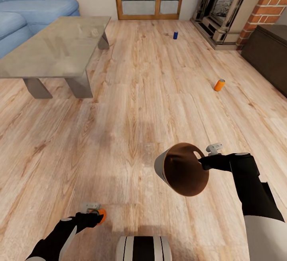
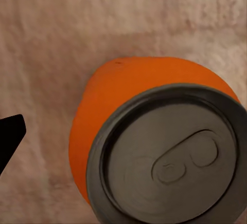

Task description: Put the three can of soda from the living room inside the tash can in the kitchen.

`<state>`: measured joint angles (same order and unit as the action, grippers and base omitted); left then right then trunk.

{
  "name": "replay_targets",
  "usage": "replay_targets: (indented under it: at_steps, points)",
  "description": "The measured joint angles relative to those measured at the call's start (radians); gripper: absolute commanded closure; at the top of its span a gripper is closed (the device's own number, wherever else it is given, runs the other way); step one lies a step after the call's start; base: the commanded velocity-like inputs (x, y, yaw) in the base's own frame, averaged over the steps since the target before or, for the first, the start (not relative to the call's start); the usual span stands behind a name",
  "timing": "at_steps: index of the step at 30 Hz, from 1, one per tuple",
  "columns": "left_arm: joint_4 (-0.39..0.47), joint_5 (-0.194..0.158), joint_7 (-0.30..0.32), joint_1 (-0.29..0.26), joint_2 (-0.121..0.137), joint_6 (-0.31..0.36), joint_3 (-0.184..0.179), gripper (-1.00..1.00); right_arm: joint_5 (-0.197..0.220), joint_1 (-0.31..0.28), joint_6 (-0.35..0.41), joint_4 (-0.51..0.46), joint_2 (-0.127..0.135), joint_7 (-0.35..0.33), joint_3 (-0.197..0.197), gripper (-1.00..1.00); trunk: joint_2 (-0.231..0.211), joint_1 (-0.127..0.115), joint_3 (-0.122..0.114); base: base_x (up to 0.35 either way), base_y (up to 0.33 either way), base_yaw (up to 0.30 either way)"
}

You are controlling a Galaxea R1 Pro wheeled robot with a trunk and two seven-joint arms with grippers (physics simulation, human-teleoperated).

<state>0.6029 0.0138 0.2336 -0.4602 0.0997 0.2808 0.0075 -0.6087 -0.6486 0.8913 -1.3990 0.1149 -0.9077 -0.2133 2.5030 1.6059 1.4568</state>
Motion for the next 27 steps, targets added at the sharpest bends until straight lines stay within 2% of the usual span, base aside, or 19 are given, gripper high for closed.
replay_targets:
  at_steps: [5,6,18,27]
  points:
    - [0.000,0.000,0.000,0.000,0.000,0.000,0.000,-1.00,-0.002,0.000,-0.001,0.000,0.000,0.000,0.004,1.00,0.000,0.000,0.001,0.000,0.000,0.000]
    - [0.000,0.000,0.001,0.000,0.000,0.000,0.000,1.00,0.000,0.000,0.000,0.000,0.000,0.000,0.007,1.00,0.000,0.000,0.001,0.000,0.000,0.000]
    - [0.027,-0.001,0.001,0.002,0.000,0.000,-0.001,1.00,-0.002,0.000,0.000,0.000,0.000,0.001,0.022,1.00,0.000,0.000,0.001,0.000,0.000,0.000]
    - [0.018,0.001,0.002,0.000,0.000,0.016,0.008,1.00,0.000,0.000,0.000,0.000,-0.001,0.001,0.025,1.00,-0.002,-0.004,-0.034,0.000,0.000,0.000]
